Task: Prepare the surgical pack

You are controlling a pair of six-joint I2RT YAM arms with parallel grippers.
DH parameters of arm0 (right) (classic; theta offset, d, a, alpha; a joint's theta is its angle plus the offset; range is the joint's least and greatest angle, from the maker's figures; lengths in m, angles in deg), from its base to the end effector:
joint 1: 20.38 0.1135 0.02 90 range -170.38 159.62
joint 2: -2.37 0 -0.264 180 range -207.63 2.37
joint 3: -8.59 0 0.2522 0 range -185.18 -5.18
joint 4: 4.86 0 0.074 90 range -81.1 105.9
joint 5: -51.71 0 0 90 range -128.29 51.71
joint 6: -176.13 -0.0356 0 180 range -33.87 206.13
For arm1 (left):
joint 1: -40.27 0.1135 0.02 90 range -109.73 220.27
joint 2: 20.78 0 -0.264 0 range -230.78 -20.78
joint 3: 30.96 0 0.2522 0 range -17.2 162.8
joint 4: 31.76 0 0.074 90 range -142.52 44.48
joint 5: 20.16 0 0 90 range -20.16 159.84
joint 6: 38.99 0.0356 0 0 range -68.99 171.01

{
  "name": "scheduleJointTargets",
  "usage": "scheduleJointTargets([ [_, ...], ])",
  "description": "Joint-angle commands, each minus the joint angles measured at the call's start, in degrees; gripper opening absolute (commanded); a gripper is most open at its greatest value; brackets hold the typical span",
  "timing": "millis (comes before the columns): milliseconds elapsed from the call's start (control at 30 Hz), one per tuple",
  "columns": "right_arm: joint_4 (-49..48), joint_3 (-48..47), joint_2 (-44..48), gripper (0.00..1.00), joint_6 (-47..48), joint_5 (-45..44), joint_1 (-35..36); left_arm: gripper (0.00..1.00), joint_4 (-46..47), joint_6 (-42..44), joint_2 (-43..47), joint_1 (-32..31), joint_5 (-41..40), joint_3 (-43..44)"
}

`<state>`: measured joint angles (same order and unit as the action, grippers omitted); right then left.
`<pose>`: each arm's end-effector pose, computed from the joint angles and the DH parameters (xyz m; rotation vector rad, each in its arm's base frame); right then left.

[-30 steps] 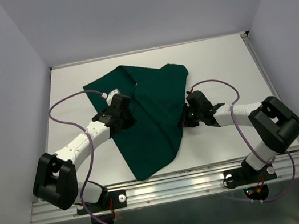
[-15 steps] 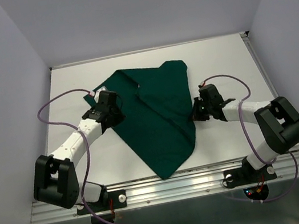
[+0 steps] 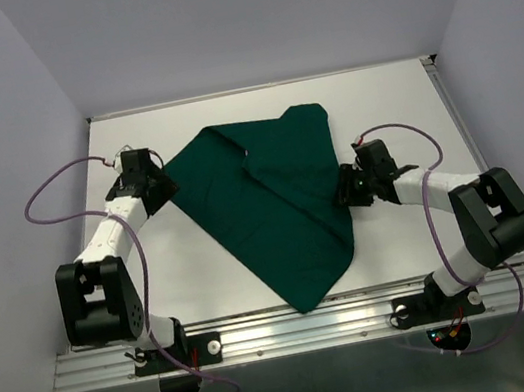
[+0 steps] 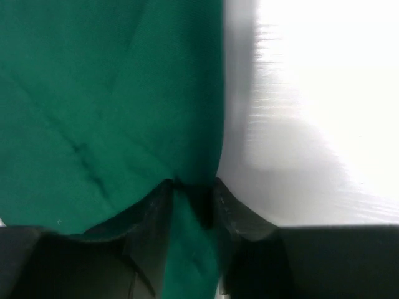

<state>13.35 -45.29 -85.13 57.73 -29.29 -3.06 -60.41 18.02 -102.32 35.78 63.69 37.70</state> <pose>0.2713 0.0904 0.1518 0.1762 2.5317 0.5250 0.3083 -0.0204 0.2459 -0.6199 2.2149 -0.2156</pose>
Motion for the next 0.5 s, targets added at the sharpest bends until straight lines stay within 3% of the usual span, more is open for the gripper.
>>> scheduleJointTargets([
  [0, 5.5, -3.3, 0.6, 0.86, 2.1, -0.6, -0.1, 0.69, 1.8, 4.4, -6.4, 3.9, 4.7, 5.3],
  [67, 7.8, -4.3, 1.5, 0.99, 2.2, -1.2, -0.1, 0.71, 0.8, 5.7, -9.6, 5.6, 5.5, 9.2],
  [467, 16.8, -6.0, 15.0, 1.00, 1.5, -8.7, -0.1, 0.68, 0.3, 7.5, -24.9, 8.1, -0.6, 21.1],
])
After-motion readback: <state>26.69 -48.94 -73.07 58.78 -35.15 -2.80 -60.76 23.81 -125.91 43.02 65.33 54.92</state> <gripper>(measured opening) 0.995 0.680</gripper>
